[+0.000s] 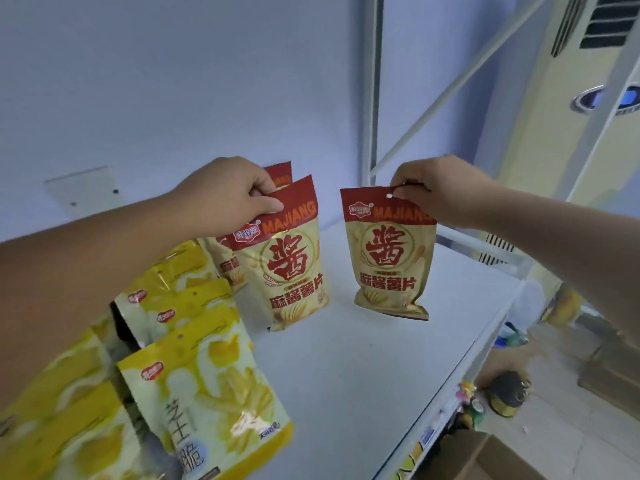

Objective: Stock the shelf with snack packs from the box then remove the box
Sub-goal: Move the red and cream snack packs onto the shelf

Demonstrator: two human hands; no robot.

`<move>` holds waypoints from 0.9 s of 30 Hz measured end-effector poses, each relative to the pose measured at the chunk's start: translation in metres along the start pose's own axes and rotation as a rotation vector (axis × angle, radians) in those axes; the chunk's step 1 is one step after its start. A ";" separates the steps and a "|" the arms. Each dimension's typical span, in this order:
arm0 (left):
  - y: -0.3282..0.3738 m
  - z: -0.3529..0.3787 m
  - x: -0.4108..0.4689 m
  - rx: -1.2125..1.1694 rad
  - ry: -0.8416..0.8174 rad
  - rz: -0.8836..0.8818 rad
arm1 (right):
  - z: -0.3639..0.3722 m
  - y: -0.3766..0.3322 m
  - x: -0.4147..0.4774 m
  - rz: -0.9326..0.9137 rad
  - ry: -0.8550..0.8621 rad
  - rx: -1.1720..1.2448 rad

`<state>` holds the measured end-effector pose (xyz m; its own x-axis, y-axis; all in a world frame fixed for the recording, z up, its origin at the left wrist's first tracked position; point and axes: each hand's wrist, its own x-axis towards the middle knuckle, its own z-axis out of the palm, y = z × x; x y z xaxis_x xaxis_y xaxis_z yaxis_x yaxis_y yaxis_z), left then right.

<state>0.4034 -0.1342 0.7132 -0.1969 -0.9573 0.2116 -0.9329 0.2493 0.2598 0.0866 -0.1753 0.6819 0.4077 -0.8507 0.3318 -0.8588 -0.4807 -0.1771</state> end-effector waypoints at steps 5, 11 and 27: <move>-0.042 0.012 0.008 -0.024 0.021 -0.099 | 0.030 -0.014 0.060 -0.061 -0.032 0.039; -0.076 0.030 0.026 -0.018 -0.014 -0.222 | 0.086 -0.025 0.134 -0.163 -0.158 0.163; -0.154 0.064 0.107 0.250 0.125 -0.370 | 0.195 -0.011 0.292 -0.315 -0.060 0.358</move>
<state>0.5067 -0.2843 0.6351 0.1865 -0.9464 0.2635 -0.9807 -0.1633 0.1077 0.2750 -0.4599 0.6003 0.6571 -0.6575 0.3686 -0.5343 -0.7512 -0.3876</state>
